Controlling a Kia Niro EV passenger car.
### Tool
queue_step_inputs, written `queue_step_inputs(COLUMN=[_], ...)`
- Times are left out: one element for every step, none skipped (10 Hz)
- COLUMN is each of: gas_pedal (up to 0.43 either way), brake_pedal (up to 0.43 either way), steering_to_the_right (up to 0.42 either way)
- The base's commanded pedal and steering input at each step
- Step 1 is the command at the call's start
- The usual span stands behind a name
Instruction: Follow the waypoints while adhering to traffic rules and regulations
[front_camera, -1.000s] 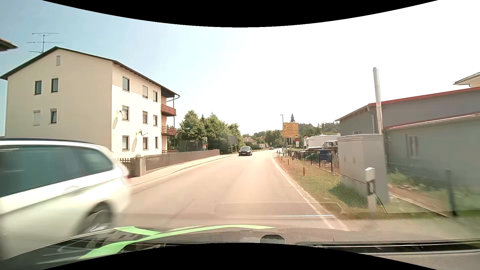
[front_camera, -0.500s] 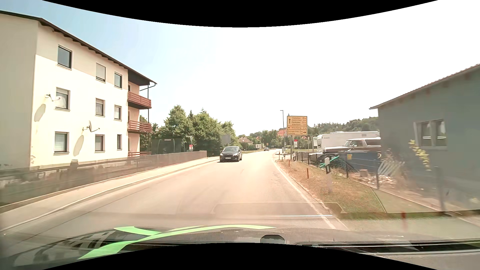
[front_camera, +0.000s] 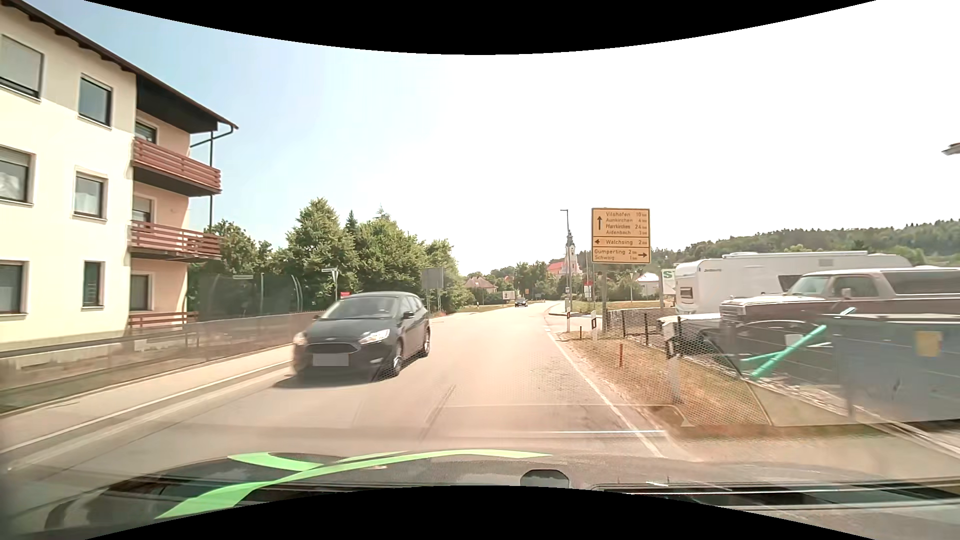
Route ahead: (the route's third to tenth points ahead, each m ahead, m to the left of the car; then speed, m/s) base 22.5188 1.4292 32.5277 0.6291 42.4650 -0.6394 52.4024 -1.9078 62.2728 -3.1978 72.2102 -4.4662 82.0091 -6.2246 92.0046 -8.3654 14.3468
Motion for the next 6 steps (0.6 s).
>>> queue_step_inputs(gas_pedal=[0.110, 0.110, 0.110, 0.110, 0.118, 0.118], brake_pedal=[0.000, 0.000, 0.000, 0.000, 0.000, 0.000], steering_to_the_right=[0.010, 0.010, 0.009, 0.009, 0.008, 0.007])
